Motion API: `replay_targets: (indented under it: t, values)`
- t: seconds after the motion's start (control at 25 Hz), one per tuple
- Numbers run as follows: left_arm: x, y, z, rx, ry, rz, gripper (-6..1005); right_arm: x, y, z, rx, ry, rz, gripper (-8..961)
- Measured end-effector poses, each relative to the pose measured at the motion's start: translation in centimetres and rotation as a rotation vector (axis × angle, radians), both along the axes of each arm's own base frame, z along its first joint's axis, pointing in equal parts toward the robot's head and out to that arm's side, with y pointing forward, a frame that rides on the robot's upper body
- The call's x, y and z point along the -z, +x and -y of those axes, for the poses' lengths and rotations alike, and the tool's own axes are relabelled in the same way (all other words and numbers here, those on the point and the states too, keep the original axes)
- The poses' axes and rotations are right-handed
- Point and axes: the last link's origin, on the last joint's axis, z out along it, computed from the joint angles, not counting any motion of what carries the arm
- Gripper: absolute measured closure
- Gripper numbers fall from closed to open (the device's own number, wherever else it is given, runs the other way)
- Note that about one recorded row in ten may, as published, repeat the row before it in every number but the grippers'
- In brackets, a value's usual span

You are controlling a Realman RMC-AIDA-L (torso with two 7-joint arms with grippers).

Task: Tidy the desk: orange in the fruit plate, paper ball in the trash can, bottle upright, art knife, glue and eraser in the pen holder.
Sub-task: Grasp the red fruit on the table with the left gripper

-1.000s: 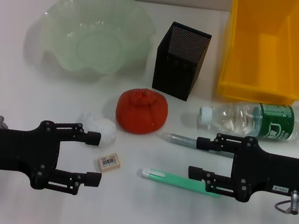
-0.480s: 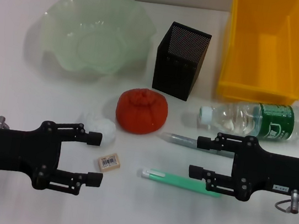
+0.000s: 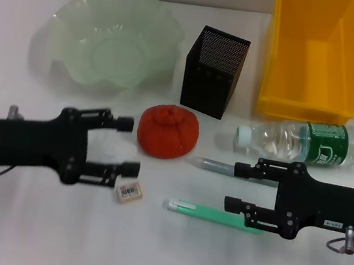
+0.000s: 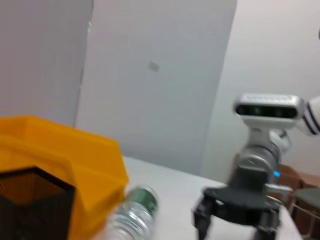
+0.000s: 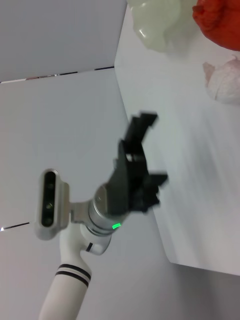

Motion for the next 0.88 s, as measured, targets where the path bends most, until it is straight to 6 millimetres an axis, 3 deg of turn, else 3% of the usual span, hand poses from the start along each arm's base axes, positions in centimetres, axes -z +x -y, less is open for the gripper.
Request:
replay_targets:
  t: [0.52,0.88]
  values:
    - [3.9,2.4,-6.1,-0.031,0.144,-0.185,153,-0.2,0.3,0.2,0.012,0.003,0.000,321]
    - [6.0,2.1,-8.1,-0.051,0.189,-0.352,153,-0.3,0.5,0.3,0.023,0.006,-0.003,321]
